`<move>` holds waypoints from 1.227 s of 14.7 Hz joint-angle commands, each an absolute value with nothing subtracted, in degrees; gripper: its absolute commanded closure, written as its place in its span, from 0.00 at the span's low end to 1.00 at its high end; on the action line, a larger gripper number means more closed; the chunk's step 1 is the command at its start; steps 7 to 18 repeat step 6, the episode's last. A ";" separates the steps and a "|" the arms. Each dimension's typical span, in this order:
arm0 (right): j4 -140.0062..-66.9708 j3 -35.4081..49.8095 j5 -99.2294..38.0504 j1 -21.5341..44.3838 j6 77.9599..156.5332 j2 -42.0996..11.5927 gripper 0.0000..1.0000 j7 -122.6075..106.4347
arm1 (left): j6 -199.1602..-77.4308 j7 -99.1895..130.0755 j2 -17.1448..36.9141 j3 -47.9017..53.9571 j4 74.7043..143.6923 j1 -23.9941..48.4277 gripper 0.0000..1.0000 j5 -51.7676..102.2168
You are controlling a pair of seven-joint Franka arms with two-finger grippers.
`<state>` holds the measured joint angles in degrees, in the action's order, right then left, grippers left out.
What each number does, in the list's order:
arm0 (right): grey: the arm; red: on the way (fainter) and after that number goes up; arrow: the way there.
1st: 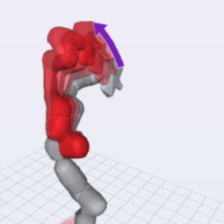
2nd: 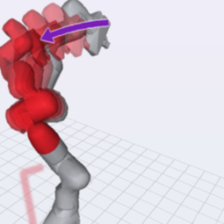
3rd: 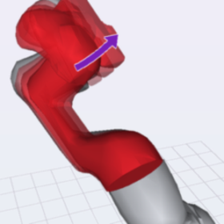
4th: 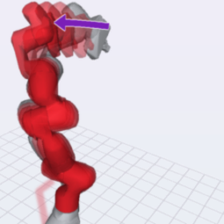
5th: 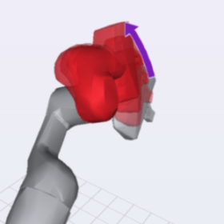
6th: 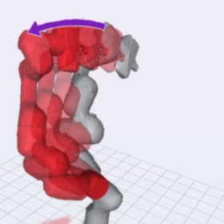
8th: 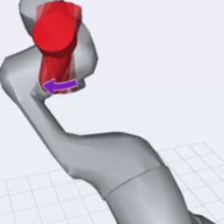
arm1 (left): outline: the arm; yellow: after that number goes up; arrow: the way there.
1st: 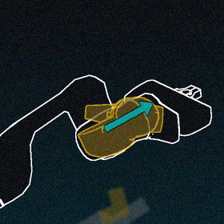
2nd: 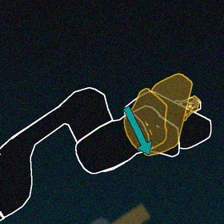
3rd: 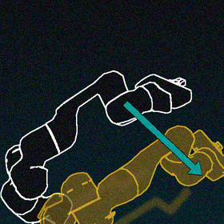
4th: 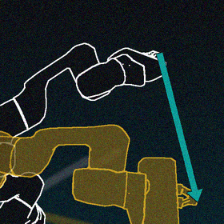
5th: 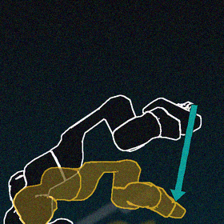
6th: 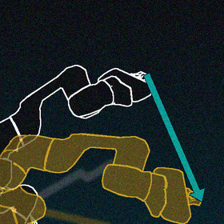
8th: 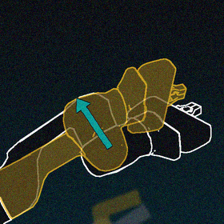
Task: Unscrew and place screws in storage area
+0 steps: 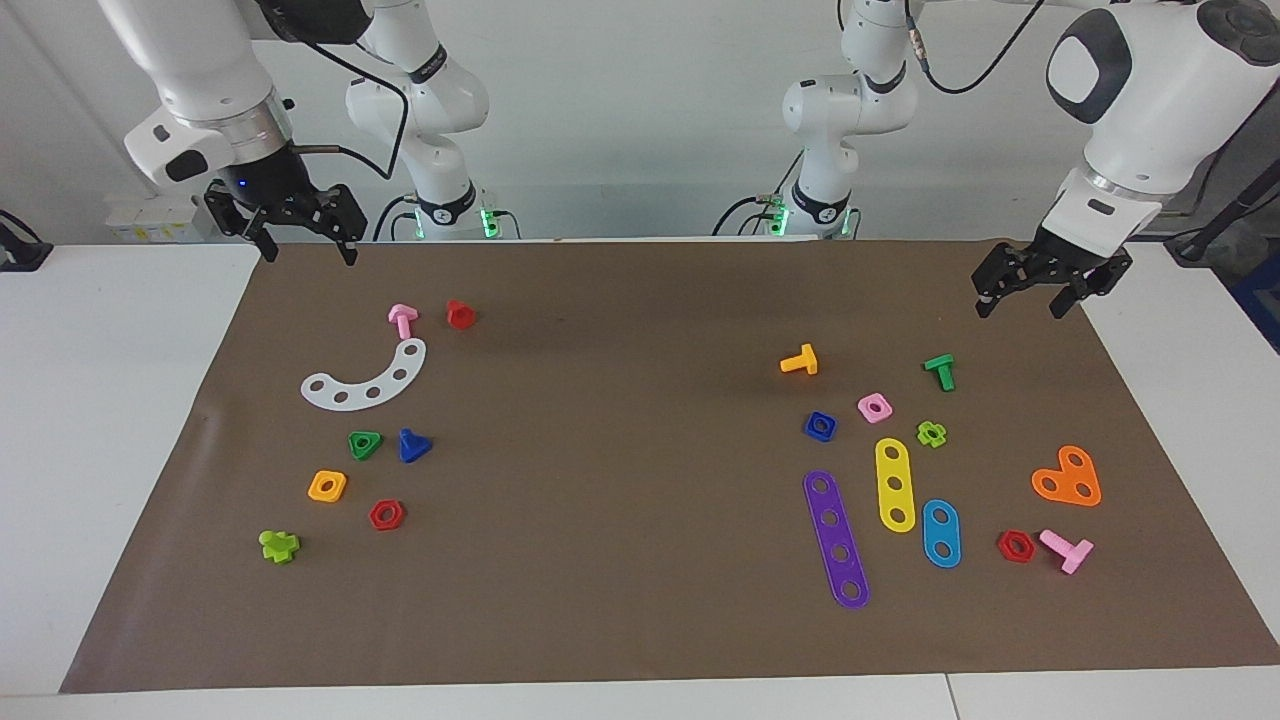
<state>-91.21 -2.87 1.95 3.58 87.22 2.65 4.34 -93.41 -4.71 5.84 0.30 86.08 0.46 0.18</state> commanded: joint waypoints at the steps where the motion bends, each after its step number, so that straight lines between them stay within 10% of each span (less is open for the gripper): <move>1: -91.49 -2.72 2.02 2.81 86.40 3.52 0.00 3.43 | -94.22 -4.83 3.96 0.35 88.33 0.18 0.00 0.44; 18: -91.93 -2.72 2.02 2.81 86.57 3.78 0.00 3.69 | -94.22 -4.83 3.96 0.35 88.42 0.18 0.00 0.44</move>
